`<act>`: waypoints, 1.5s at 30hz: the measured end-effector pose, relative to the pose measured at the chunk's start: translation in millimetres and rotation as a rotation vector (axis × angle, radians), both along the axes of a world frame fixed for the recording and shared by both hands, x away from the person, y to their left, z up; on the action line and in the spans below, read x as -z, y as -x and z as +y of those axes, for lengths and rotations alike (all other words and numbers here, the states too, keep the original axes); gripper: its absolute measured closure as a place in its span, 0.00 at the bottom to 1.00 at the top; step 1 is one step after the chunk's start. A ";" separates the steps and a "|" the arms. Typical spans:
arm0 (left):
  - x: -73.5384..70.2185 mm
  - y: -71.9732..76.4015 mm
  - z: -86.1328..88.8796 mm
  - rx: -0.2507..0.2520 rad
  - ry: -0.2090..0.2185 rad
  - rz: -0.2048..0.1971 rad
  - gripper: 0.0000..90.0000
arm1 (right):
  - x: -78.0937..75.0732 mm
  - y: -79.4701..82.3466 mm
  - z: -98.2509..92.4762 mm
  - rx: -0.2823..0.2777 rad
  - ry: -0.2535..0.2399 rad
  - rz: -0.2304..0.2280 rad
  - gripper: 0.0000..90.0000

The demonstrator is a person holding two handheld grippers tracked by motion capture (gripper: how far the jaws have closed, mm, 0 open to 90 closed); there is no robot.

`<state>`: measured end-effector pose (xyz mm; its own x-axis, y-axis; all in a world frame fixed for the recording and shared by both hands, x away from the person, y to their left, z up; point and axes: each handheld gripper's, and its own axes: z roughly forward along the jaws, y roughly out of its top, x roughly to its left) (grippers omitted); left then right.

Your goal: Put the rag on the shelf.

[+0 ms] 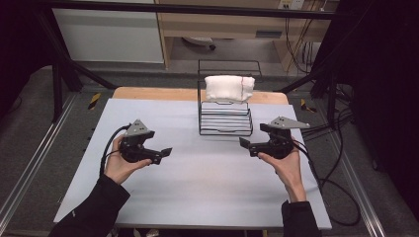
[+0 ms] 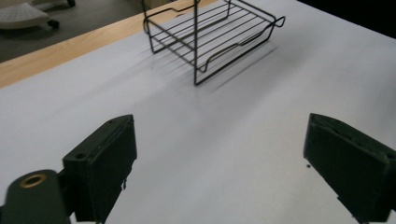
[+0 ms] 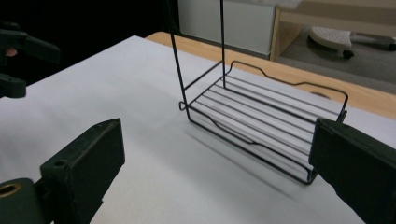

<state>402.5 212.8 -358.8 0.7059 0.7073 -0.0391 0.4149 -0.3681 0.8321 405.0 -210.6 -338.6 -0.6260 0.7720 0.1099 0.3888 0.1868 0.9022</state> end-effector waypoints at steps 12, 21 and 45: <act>43.0 23.9 45.5 -0.063 0.036 0.043 0.09 | 52.7 15.5 -13.1 -0.014 -0.003 0.104 0.02; 64.3 38.5 69.3 -0.074 0.048 0.053 0.08 | 80.8 27.8 -23.5 -0.013 0.020 0.160 0.01; 83.8 48.2 86.4 -0.096 0.031 0.061 0.08 | 104.5 42.9 -40.7 0.004 0.033 0.206 0.01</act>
